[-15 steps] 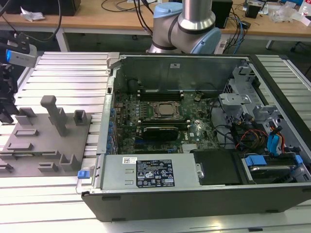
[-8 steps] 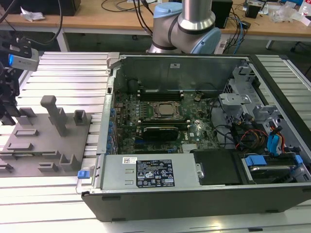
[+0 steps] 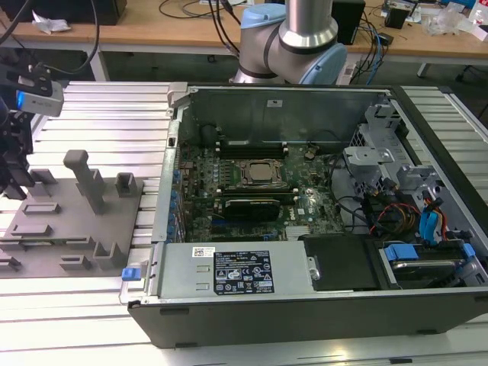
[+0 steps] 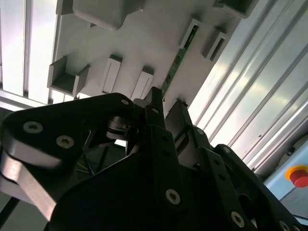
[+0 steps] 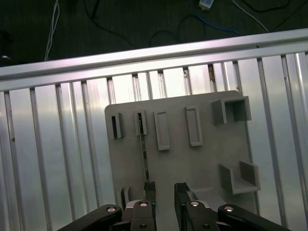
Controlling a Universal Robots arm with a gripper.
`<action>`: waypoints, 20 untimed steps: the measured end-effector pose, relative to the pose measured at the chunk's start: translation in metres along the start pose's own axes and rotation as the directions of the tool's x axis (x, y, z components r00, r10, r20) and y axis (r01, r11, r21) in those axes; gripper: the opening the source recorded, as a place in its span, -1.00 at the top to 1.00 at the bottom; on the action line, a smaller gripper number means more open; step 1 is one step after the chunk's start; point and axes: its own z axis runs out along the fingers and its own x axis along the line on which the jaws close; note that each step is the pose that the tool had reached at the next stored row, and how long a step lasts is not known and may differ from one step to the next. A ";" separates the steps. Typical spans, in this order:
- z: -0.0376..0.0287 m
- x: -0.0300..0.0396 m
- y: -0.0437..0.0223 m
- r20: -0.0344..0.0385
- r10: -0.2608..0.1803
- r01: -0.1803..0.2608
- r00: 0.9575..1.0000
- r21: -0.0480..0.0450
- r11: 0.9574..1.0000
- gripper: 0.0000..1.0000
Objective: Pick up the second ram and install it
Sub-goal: 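Pick up the second ram and move it above second insertion slot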
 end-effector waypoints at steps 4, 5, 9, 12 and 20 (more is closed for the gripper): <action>0.0030 0.0002 -0.0002 0.000 0.000 0.000 1.000 0.000 1.000 0.40; 0.0040 0.0003 -0.0002 0.000 0.000 0.000 1.000 0.000 1.000 0.40; 0.0073 0.0006 -0.0004 0.000 0.000 0.000 1.000 0.000 1.000 0.40; 0.0097 0.0007 -0.0005 0.000 0.000 0.000 1.000 0.000 1.000 0.40; 0.0148 0.0010 -0.0008 0.000 0.000 0.000 1.000 0.000 1.000 0.40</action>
